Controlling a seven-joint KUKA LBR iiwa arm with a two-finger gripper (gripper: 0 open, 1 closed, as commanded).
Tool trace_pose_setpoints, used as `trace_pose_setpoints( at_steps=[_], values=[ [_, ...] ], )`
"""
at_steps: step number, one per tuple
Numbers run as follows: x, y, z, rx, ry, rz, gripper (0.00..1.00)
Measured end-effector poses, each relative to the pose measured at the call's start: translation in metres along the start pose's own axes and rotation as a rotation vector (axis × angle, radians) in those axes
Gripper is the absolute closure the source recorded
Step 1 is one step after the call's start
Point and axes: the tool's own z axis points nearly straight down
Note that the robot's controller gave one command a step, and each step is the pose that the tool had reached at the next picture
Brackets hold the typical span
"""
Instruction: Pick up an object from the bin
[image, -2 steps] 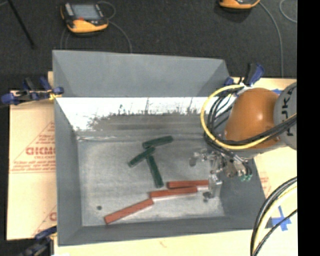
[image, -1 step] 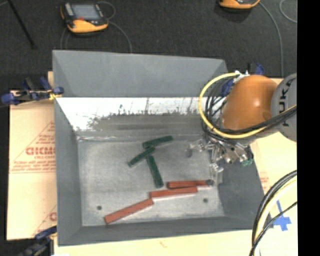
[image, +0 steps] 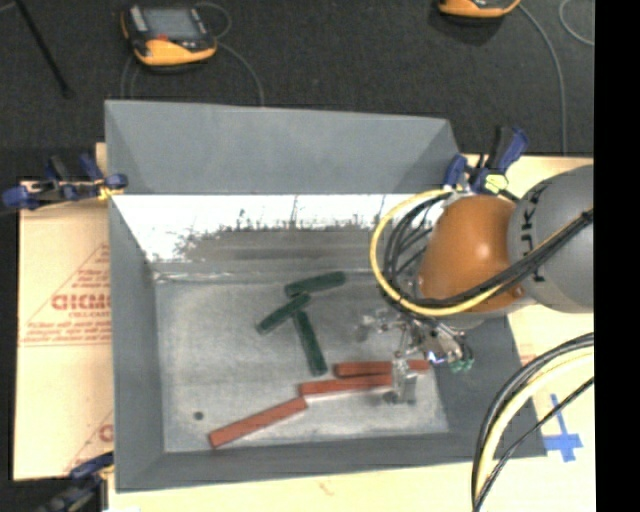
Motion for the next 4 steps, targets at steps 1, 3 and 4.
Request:
trace_pose_setpoints(
  at_steps=[1, 3, 4],
  values=[
    [-0.013, -0.021, 0.023, -0.001, 0.0, -0.41, 1.0],
    [-0.012, -0.021, 0.021, -0.001, 0.0, -0.411, 1.0],
    [-0.012, -0.021, 0.012, -0.002, 0.003, -0.409, 1.0]
  ],
)
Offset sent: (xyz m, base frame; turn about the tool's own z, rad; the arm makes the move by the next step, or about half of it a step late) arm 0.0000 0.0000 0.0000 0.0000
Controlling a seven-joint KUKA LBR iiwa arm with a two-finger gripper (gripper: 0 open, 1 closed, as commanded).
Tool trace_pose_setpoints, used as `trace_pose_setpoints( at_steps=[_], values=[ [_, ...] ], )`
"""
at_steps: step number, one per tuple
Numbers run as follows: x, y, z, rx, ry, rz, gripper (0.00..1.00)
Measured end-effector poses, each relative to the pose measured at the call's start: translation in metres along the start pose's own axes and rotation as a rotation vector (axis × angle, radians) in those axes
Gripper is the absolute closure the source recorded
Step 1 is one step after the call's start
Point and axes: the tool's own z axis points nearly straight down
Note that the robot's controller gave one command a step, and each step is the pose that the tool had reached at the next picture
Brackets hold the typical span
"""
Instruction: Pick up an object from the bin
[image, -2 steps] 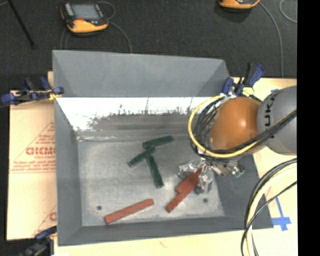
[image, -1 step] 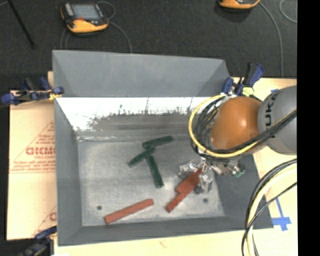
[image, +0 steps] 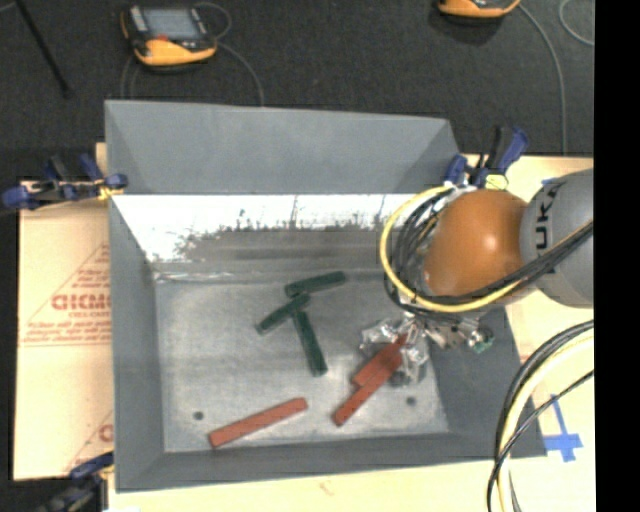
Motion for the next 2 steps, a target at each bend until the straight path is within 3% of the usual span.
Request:
trace_pose_setpoints(
  at_steps=[2],
  values=[
    [0.001, 0.0, -0.037, -0.002, 0.003, 0.002, 1.0]
  ],
)
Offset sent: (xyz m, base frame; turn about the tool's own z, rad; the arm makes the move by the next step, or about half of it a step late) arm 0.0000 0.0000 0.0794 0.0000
